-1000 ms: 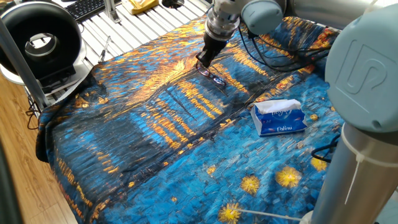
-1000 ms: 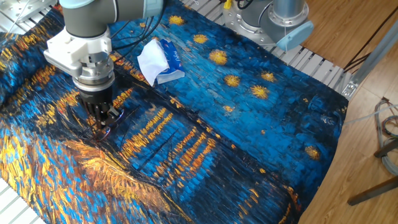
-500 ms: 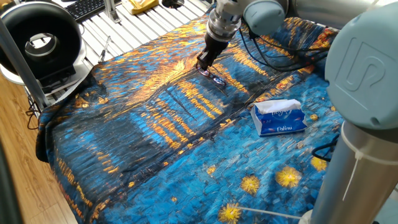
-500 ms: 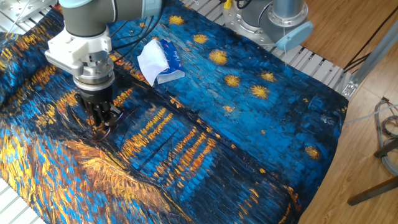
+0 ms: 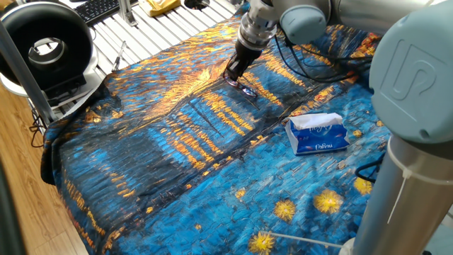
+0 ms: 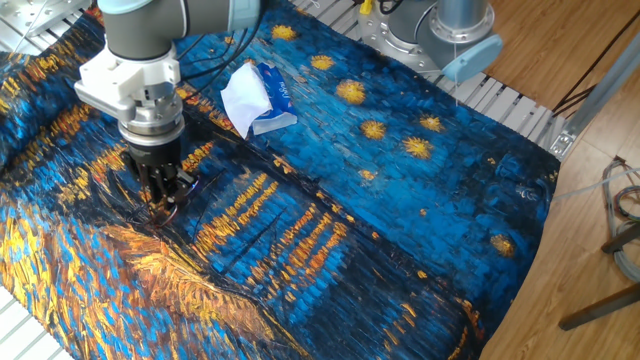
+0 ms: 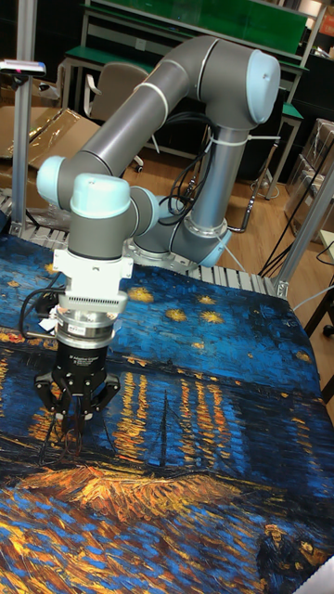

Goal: Unfold the leg of the glasses (with one hand)

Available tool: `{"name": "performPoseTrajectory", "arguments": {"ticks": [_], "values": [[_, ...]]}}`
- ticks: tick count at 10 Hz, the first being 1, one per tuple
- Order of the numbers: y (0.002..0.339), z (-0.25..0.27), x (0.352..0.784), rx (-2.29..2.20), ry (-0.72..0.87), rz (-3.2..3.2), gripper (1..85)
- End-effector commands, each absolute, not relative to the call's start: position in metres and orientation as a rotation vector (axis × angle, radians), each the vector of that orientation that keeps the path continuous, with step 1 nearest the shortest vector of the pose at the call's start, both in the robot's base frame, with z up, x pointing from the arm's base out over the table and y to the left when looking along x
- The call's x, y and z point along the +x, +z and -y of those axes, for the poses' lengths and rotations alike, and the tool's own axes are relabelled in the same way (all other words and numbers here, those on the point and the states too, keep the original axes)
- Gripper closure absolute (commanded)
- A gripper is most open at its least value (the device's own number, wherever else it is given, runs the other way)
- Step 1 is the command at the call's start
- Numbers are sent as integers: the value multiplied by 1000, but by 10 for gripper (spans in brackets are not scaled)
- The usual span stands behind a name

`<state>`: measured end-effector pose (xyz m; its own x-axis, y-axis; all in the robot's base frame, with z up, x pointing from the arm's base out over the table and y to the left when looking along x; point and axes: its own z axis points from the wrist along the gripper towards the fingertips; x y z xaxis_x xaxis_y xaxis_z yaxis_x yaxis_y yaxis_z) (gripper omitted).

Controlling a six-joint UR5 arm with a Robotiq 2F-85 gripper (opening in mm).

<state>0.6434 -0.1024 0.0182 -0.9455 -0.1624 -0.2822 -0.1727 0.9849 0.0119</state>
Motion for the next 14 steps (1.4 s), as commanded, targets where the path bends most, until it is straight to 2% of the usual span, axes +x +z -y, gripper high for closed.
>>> {"name": "performPoseTrajectory", "arguments": {"ticks": [1,11,14], "values": [[16,103,647,-227,66,-2831,573],[7,102,651,-208,64,-2802,593],[7,103,653,-186,64,-2795,640]]}}
